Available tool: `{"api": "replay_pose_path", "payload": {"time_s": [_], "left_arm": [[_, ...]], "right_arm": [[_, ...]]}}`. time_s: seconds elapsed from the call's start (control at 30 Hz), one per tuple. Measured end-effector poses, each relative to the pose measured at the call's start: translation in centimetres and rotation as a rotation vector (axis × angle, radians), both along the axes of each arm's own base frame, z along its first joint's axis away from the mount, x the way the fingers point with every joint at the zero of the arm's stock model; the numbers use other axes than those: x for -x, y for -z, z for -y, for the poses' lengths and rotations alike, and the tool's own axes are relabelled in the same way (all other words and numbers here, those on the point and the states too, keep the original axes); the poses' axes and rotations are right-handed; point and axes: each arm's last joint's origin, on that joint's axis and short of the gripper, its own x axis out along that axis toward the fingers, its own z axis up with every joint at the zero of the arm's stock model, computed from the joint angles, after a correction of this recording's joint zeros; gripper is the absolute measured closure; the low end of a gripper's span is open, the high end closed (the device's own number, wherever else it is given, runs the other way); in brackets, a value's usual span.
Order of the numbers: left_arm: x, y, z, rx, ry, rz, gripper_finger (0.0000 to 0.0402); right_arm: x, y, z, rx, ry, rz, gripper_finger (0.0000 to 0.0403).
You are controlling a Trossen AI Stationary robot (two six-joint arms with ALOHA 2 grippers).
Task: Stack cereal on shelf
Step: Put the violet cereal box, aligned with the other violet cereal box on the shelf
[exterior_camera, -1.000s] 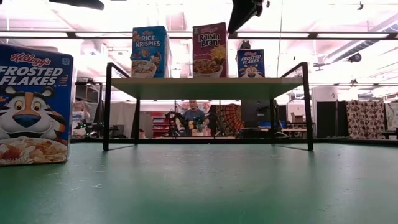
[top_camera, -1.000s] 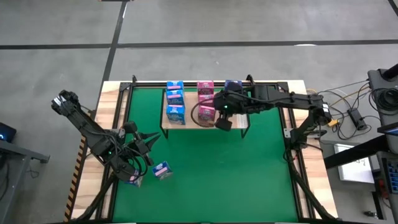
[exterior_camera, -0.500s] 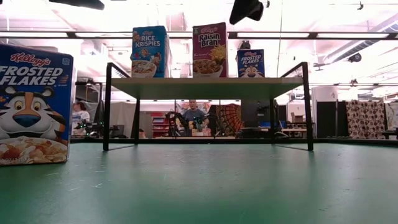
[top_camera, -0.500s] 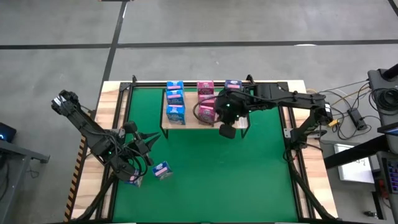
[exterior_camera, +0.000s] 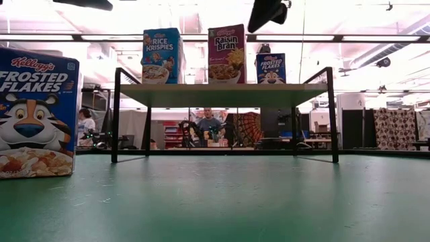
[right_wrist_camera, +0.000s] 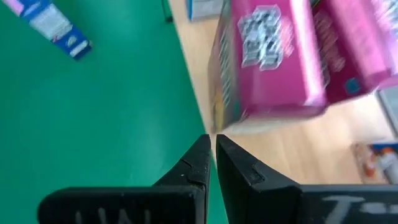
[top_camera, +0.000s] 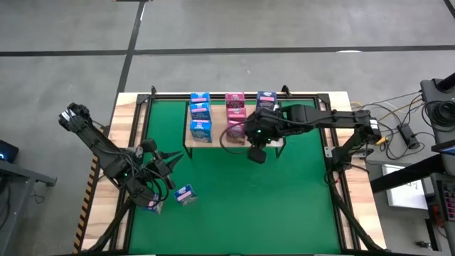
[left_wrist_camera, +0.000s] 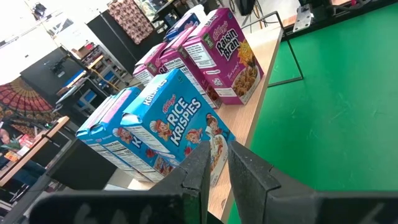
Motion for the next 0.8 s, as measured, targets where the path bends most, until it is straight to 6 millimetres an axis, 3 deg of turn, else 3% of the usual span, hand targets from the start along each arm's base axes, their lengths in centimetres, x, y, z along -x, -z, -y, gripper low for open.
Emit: {"api": "replay_pose_path", "payload": {"time_s": [0.33, 0.8], "left_arm": [[0.00, 0.00, 0.00, 0.000, 0.000, 0.000, 0.0362], [0.00, 0.00, 0.00, 0.000, 0.000, 0.000, 0.0362]], "right_arm": [[-0.23, -0.22, 0.33, 0.110, 0.030, 0.026, 0.0385], [0.00, -0.08, 0.38, 0.115, 0.019, -0.004, 0.0385]]}}
